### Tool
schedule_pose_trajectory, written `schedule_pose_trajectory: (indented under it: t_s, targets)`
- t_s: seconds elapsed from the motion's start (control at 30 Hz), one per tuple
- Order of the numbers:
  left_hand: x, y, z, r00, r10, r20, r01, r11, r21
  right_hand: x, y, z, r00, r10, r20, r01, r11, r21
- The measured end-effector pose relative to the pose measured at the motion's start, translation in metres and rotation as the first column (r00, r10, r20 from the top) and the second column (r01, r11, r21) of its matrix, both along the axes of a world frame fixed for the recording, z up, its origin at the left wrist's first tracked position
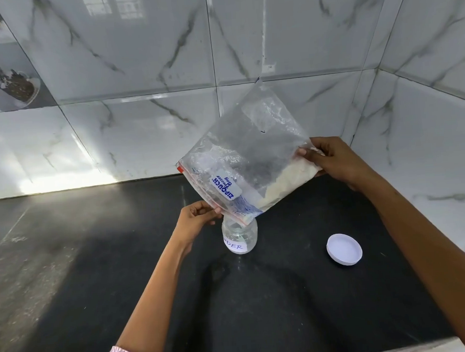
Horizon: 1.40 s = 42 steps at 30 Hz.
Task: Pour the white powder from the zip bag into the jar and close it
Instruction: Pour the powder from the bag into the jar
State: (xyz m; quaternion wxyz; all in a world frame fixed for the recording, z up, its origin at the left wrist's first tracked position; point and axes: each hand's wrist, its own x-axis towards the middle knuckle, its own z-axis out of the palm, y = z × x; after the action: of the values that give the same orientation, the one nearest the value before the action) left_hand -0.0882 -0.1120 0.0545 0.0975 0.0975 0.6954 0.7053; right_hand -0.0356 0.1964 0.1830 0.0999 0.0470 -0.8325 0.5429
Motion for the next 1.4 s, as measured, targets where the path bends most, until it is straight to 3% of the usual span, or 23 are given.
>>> schedule_pose_trajectory:
  t_s: [0.13, 0.23, 0.4, 0.6, 1.4]
  targets:
    - [-0.002, -0.001, 0.0, 0.988, -0.098, 0.123, 0.073, 0.978, 0.195, -0.001, -0.002, 0.001, 1.0, 0.009, 0.004, -0.009, 1.0, 0.021]
    - [-0.005, 0.0, -0.002, 0.979, -0.137, 0.153, 0.096, 0.964, 0.248, 0.0, -0.002, 0.002, 1.0, 0.0, -0.01, 0.0, 1.0, 0.031]
    - [-0.006, -0.001, -0.003, 0.974, -0.189, 0.128, 0.148, 0.95, 0.274, 0.002, -0.004, 0.007, 0.999, -0.02, -0.026, 0.021, 0.998, 0.053]
    - [-0.005, 0.002, -0.001, 0.99, -0.134, 0.044, 0.125, 0.978, 0.169, 0.006, -0.01, 0.014, 0.999, -0.022, -0.027, 0.025, 0.993, 0.112]
    - [-0.002, 0.004, 0.0, 0.969, -0.194, 0.154, 0.125, 0.921, 0.369, 0.009, -0.022, 0.021, 0.997, -0.042, -0.065, 0.057, 0.965, 0.254]
